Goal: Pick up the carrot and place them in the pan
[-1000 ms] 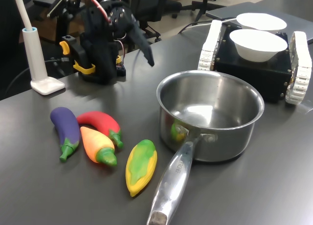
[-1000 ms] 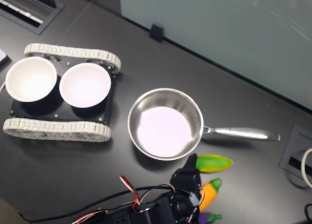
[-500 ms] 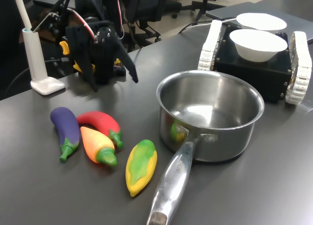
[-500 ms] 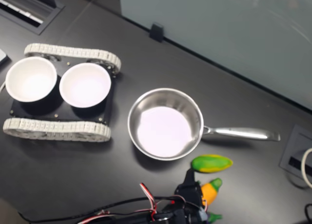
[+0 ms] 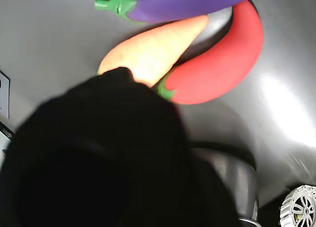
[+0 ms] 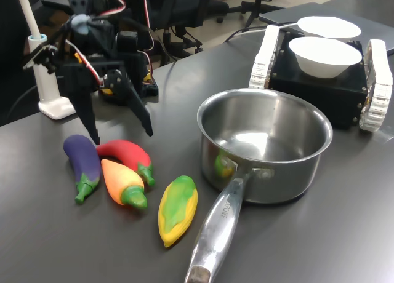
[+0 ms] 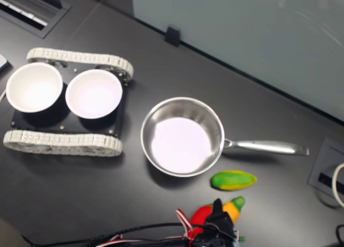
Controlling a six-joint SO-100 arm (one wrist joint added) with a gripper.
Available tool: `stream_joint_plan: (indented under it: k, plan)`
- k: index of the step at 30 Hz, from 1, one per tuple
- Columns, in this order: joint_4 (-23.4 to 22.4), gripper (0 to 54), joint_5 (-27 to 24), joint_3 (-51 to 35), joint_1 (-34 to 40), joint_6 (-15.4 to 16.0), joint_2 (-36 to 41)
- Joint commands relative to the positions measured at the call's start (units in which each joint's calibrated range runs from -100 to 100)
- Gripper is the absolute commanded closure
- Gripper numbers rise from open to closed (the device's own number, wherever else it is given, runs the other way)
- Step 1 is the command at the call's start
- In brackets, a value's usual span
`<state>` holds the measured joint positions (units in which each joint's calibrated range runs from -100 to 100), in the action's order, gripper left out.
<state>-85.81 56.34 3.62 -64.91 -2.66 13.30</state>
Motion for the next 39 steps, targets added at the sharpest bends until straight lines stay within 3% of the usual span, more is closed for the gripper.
stream_joint_plan:
  k: [1, 5, 24, 32, 39]
  plan:
    - [4.1, 18.1, 1.3, 0.2, -1.0, -0.7, 0.4]
    - [8.0, 18.1, 0.8, 1.9, -0.3, -1.0, -1.4]
    - [17.2, 18.9, 1.3, 6.4, -2.0, -1.5, -9.7]
    - [23.1, 19.9, 1.1, 13.5, -2.2, -1.5, -9.8]
    - [23.2, 22.0, 0.7, 13.6, -1.8, -1.5, -9.5]
